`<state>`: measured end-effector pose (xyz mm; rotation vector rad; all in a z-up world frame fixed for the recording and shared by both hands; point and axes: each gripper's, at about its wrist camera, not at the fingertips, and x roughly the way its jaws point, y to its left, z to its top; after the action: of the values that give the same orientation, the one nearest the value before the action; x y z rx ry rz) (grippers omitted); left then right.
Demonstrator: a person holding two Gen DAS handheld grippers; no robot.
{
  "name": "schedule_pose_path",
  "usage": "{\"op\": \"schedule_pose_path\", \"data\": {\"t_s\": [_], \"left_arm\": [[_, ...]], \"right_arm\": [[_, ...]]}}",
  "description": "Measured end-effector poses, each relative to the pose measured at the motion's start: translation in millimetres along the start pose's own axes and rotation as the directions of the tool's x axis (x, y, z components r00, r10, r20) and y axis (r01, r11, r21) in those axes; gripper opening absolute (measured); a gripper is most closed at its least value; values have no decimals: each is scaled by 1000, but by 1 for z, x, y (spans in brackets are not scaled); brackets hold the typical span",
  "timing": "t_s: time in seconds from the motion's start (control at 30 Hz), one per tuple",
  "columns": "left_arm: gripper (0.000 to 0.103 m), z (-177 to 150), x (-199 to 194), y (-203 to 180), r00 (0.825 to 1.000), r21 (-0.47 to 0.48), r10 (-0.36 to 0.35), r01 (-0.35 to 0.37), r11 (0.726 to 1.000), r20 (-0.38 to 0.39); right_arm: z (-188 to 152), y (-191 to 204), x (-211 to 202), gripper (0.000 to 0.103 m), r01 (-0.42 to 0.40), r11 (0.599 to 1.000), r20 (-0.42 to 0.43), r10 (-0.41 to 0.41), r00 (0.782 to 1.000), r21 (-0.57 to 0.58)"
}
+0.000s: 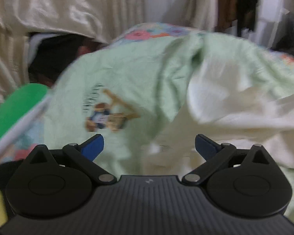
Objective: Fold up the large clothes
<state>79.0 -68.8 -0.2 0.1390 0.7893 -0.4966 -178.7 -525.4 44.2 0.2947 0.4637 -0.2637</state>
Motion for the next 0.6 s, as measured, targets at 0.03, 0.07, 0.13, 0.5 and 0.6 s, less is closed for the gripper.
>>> {"op": "schedule_pose_path", "data": {"t_s": [0.03, 0.07, 0.13, 0.5, 0.6], "left_arm": [[101, 2, -9, -5, 998, -4, -61, 61, 998, 25], [102, 3, -12, -9, 995, 0, -98, 99, 995, 32], [102, 6, -21, -28, 976, 20, -214, 213, 977, 38], [101, 45, 44, -112, 973, 29, -203, 207, 978, -111], [101, 47, 71, -101, 945, -91, -273, 260, 961, -179]], "right_arm": [[-1, 0, 0, 6, -3, 1000, -2, 3, 1000, -4], [0, 0, -1, 6, -6, 1000, -4, 6, 1000, -6], [3, 0, -4, 6, -11, 1000, -2, 11, 1000, -7], [23, 15, -24, 6, -52, 998, 45, 53, 998, -26], [22, 19, -27, 6, -54, 997, 40, 56, 998, -52]]}}
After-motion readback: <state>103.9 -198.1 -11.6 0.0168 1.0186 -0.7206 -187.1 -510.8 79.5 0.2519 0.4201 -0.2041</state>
